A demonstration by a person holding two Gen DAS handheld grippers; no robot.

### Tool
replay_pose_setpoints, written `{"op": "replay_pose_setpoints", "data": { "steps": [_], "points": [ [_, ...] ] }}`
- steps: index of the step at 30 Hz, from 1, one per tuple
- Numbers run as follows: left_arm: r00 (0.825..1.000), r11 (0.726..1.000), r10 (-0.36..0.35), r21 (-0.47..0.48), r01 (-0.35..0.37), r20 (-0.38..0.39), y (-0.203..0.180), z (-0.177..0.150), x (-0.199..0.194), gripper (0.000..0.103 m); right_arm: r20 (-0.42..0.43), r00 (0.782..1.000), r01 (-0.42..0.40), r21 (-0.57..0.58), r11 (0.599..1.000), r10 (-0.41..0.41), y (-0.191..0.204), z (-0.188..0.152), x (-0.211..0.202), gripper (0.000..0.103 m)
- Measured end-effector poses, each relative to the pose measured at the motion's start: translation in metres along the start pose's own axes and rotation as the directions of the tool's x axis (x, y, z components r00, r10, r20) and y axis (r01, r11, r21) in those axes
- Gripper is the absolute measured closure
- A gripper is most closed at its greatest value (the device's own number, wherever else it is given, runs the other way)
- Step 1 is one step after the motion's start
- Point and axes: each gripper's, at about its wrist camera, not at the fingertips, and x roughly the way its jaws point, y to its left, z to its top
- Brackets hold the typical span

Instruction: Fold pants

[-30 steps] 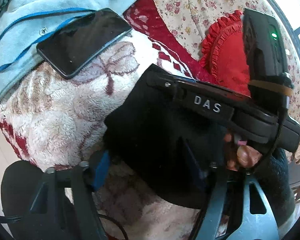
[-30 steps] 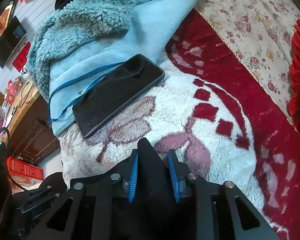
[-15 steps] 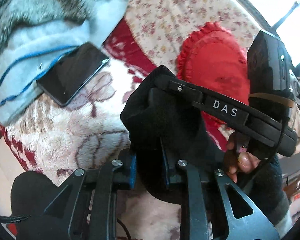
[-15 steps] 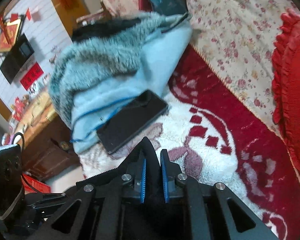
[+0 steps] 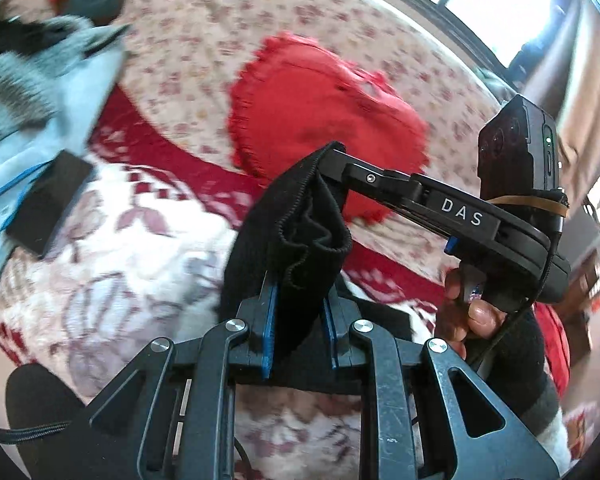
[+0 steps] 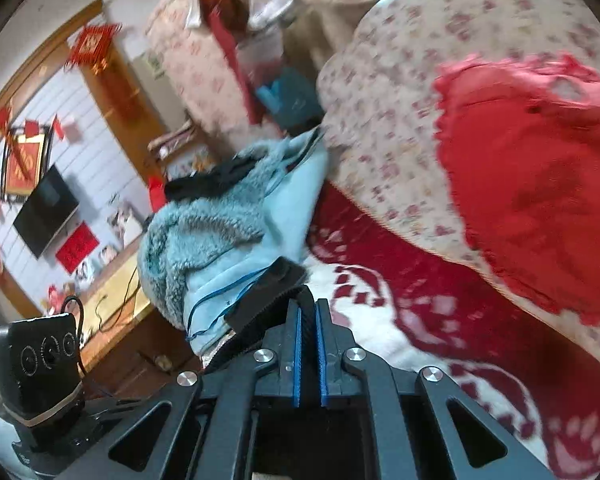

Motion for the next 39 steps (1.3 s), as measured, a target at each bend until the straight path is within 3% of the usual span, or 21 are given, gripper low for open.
{"op": "replay_pose_setpoints", "data": {
  "steps": [9,20,26,30,32,35,39],
  "points": [
    [0.991,0.986,-0.041,0.157,0.061,-0.126,-0.069,-0.027,0.046,0.085,0.086,0.993,0.059,0.168,0.984,-0.075,-0.06,-0.05,-0.081,0.097],
    [0.959,0.964,0.004,0.255,0.072,-0.283,-0.099,-0.067,0.11,0.085,0.041,0.987,0.129,0.365,0.922,-0.155,-0.132,-0.122,-0.107,0.097],
    [0.94,0.957,-0.022,0.263,0.118,-0.341,-0.106,-0.068,0.106,0.084,0.014,0.973,0.204,0.415,0.887,-0.23,-0.146,-0.137,-0.115,0.097],
    [0.914,0.945,-0.115,0.24,0.221,-0.39,-0.107,-0.06,0.084,0.069,0.023,0.954,0.258,0.453,0.853,-0.3,-0.146,-0.138,-0.137,0.094],
    [0.92,0.929,-0.128,0.28,0.242,-0.371,-0.109,-0.055,0.067,0.061,0.044,0.949,0.255,0.476,0.842,-0.312,-0.142,-0.14,-0.152,0.088],
    [0.936,0.927,-0.114,0.304,0.221,-0.334,-0.098,-0.043,0.051,0.052,0.08,0.953,0.215,0.508,0.834,-0.294,-0.132,-0.144,-0.165,0.064],
    [0.964,0.946,-0.021,0.307,0.105,-0.265,-0.073,-0.027,0.055,0.05,0.067,0.963,0.188,0.524,0.831,-0.26,-0.12,-0.151,-0.16,0.059]
  ]
}}
